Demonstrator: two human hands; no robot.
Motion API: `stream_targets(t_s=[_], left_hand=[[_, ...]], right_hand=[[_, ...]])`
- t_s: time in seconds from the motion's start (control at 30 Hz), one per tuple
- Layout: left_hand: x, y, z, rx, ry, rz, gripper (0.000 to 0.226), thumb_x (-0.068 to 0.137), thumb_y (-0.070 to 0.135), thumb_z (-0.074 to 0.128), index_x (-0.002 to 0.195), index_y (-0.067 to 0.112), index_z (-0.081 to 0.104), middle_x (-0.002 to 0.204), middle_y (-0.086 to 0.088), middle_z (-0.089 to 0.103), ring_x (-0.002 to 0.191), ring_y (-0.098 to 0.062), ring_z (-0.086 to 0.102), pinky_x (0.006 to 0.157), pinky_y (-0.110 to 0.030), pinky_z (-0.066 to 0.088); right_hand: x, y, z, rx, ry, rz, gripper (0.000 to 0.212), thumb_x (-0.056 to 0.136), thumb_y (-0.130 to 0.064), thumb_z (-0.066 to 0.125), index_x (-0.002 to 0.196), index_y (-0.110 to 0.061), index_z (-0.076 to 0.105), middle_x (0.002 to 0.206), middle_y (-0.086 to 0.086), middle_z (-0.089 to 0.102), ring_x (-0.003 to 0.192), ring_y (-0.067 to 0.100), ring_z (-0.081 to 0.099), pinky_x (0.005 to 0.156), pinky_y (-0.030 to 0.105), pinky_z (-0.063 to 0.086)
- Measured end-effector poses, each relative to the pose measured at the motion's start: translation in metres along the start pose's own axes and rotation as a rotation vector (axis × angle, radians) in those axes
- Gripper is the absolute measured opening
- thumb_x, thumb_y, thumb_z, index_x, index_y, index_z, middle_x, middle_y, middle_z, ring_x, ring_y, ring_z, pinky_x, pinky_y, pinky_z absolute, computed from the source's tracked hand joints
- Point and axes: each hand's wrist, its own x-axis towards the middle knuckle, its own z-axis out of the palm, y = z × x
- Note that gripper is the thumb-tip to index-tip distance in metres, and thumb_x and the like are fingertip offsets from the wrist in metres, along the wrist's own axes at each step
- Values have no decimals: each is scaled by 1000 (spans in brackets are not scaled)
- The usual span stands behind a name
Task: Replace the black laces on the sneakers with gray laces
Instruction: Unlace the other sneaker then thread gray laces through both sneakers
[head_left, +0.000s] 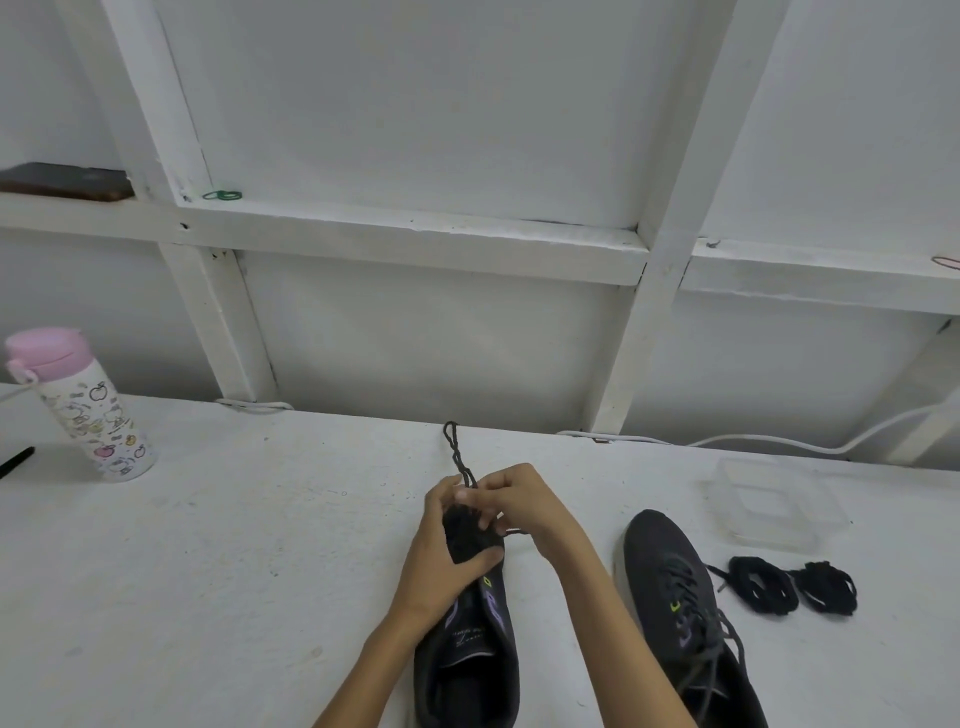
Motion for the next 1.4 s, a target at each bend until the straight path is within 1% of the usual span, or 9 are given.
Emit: stream_targets(t_s=[0.07, 0.13, 0.27, 0.5, 0.63, 0.73, 0.9, 1.07, 1.4], left_hand=[[1, -4, -2, 20, -8, -35, 88, 72, 21, 84, 136, 41, 26, 125, 26, 47, 113, 7, 50, 91, -6, 41], [2, -6, -2, 93, -14, -41, 78, 72, 26, 83, 133, 40, 35, 124, 22, 50, 114, 2, 51, 92, -9, 42], [3, -8, -2, 143, -25, -38, 70, 72, 32, 81, 131, 34, 43, 124, 17, 52, 113, -1, 52, 82, -3, 38], [3, -14, -3, 145, -55, -37, 72, 69, 39, 80, 129, 39, 41, 127, 18, 51, 115, -1, 51, 96, -17, 42], [2, -15, -2, 145, -66, -35, 72, 66, 46, 77, 127, 44, 40, 125, 25, 49, 113, 6, 50, 96, -16, 41], [2, -15, -3, 154, -70, -33, 71, 62, 54, 73, 125, 46, 41, 125, 26, 50, 114, 5, 51, 95, -15, 41], [2, -23, -5, 137, -70, -44, 73, 62, 53, 76, 128, 41, 46, 127, 25, 53, 116, 3, 52, 101, -28, 47], [2, -22, -4, 117, -80, -67, 79, 60, 58, 75, 130, 38, 44, 128, 22, 53, 116, -1, 53, 101, -31, 49], [-1, -13, -7, 103, -85, -92, 84, 54, 63, 73, 124, 37, 35, 122, 26, 46, 111, 1, 53, 88, -16, 47]], right_hand=[[-2, 1, -1, 56, 0, -11, 28, 83, -18, 76, 88, 9, 71, 54, 0, 61, 51, 11, 54, 50, 19, 42], [-2, 1, -2, 90, 5, -55, 26, 83, -13, 76, 84, 12, 69, 57, 6, 59, 50, 12, 54, 50, 19, 43], [-3, -6, 1, 132, 52, -132, 21, 86, -6, 72, 77, 14, 68, 57, 11, 59, 43, 10, 52, 50, 19, 45], [-5, -61, -11, 377, 128, -281, 11, 88, 0, 66, 78, 3, 68, 52, 5, 58, 41, 10, 50, 48, 18, 45], [-8, -98, -23, 463, 146, -354, 12, 88, -2, 66, 77, 0, 69, 67, 9, 64, 44, 8, 50, 48, 16, 45], [-13, -112, -21, 480, 118, -370, 13, 88, -2, 66, 76, -1, 69, 68, 4, 68, 45, 8, 50, 48, 16, 44], [-21, -136, -23, 587, 70, -423, 15, 89, -1, 63, 75, -1, 68, 68, 1, 67, 46, 6, 49, 46, 14, 41], [-22, -142, -24, 666, 42, -395, 17, 90, -2, 62, 74, -3, 66, 68, 0, 66, 47, 4, 48, 44, 12, 40], [-20, -148, -28, 666, 94, -437, 13, 90, -4, 63, 78, -2, 65, 68, -2, 67, 48, 5, 48, 46, 12, 40]])
